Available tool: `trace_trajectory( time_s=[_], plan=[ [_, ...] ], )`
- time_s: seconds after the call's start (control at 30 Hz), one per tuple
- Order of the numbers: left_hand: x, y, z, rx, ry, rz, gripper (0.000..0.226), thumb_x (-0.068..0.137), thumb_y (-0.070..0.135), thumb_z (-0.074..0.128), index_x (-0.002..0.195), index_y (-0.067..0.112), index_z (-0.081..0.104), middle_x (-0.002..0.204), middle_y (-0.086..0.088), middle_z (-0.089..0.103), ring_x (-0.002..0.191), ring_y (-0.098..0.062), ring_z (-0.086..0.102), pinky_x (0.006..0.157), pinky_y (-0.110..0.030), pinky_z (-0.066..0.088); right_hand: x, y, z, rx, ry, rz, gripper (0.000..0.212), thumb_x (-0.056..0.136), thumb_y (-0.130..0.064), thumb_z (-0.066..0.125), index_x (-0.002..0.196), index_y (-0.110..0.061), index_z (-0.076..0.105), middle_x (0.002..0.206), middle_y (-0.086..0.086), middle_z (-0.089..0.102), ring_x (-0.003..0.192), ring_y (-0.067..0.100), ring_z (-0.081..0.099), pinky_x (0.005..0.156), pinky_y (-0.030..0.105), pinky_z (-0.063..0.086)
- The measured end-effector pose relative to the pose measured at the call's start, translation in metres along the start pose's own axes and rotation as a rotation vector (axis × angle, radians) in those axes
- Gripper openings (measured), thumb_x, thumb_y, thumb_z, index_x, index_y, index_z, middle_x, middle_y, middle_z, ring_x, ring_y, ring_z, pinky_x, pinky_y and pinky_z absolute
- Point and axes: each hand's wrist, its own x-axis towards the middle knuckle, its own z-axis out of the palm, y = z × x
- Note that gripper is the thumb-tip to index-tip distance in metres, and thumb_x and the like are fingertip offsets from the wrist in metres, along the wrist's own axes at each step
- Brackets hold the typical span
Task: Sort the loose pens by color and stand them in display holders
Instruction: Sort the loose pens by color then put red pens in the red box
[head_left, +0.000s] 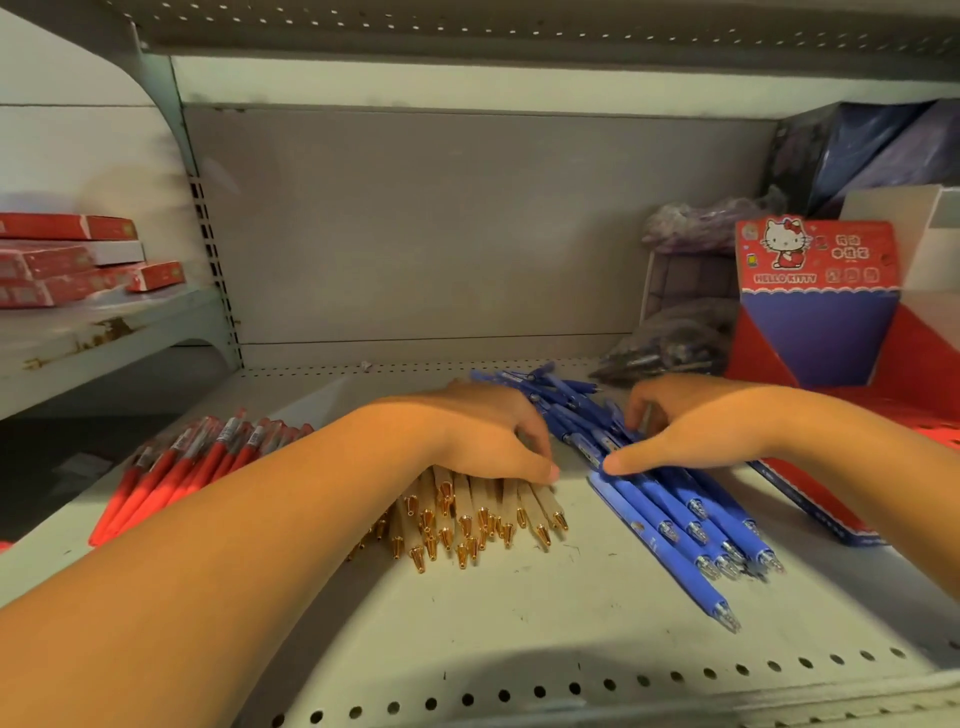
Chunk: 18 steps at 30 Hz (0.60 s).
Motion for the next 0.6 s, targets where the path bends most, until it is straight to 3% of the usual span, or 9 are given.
trace_trajectory(
  time_s=[0.1,0.17,0.23,0.33,0.43,0.53,0.6],
  plan=[
    [0.000,0.004,0.006,0.098,0.002,0.066,0.036,0.097,0.056,0.042,0.113,0.037,0.068,0.116,0.014,0.065,0.111,-0.012,0.055,0.100,-0.041,0.043,-0.001,-0.011,0.005,-0.063,-0.006,-0.005,0.068,0.075,-0.070,0.066,0.120,-0.021,0.052,0.106,-0.005,0.058,0.092,0.013,0.058,0.083,0.030,0.051],
    [-0.001,0.006,0.006,0.113,0.025,0.071,0.031,0.096,0.050,0.045,0.110,0.037,0.069,0.124,0.014,0.063,0.120,-0.013,0.050,0.106,-0.041,0.033,0.000,-0.014,0.006,-0.051,-0.007,0.008,0.062,0.079,-0.064,0.066,0.119,-0.018,0.053,0.107,-0.001,0.059,0.095,0.019,0.059,0.082,0.033,0.049],
    [-0.003,0.008,0.005,0.121,0.041,0.075,0.026,0.095,0.045,0.048,0.106,0.036,0.070,0.127,0.014,0.061,0.123,-0.012,0.047,0.106,-0.042,0.027,0.000,-0.015,0.008,-0.017,-0.009,0.022,0.052,0.081,-0.057,0.067,0.112,-0.019,0.052,0.102,-0.001,0.059,0.089,0.017,0.059,0.072,0.031,0.047],
    [-0.008,0.010,0.004,0.078,0.015,0.058,0.027,0.098,0.043,0.045,0.103,0.031,0.069,0.109,0.009,0.064,0.106,-0.013,0.054,0.101,-0.040,0.034,0.002,-0.016,0.012,-0.010,0.002,0.027,0.035,0.083,-0.051,0.064,0.095,-0.021,0.051,0.090,0.000,0.059,0.074,0.015,0.056,0.059,0.028,0.044],
    [-0.012,0.011,0.006,0.019,-0.032,0.010,0.032,0.100,0.046,0.041,0.097,0.024,0.066,0.096,-0.003,0.063,0.091,-0.019,0.056,0.090,-0.040,0.044,0.004,-0.019,0.015,-0.039,0.002,0.047,0.032,0.083,-0.049,0.063,0.084,-0.023,0.046,0.085,0.001,0.058,0.069,0.018,0.056,0.056,0.028,0.045],
    [-0.016,0.011,0.005,-0.052,-0.049,0.011,0.026,0.098,0.041,0.045,0.093,0.022,0.064,0.097,-0.004,0.062,0.093,-0.023,0.056,0.090,-0.046,0.047,0.003,-0.023,0.016,-0.049,0.008,0.045,0.030,0.084,-0.046,0.064,0.087,-0.020,0.049,0.082,0.002,0.057,0.067,0.021,0.054,0.056,0.030,0.045],
    [-0.016,0.010,0.004,-0.086,-0.068,0.026,0.024,0.097,0.037,0.048,0.096,0.021,0.066,0.100,-0.003,0.064,0.096,-0.023,0.057,0.092,-0.047,0.047,0.001,-0.025,0.015,-0.050,0.032,0.037,0.037,0.083,-0.044,0.065,0.101,-0.013,0.057,0.082,0.003,0.053,0.066,0.020,0.048,0.057,0.029,0.039]
  ],
)
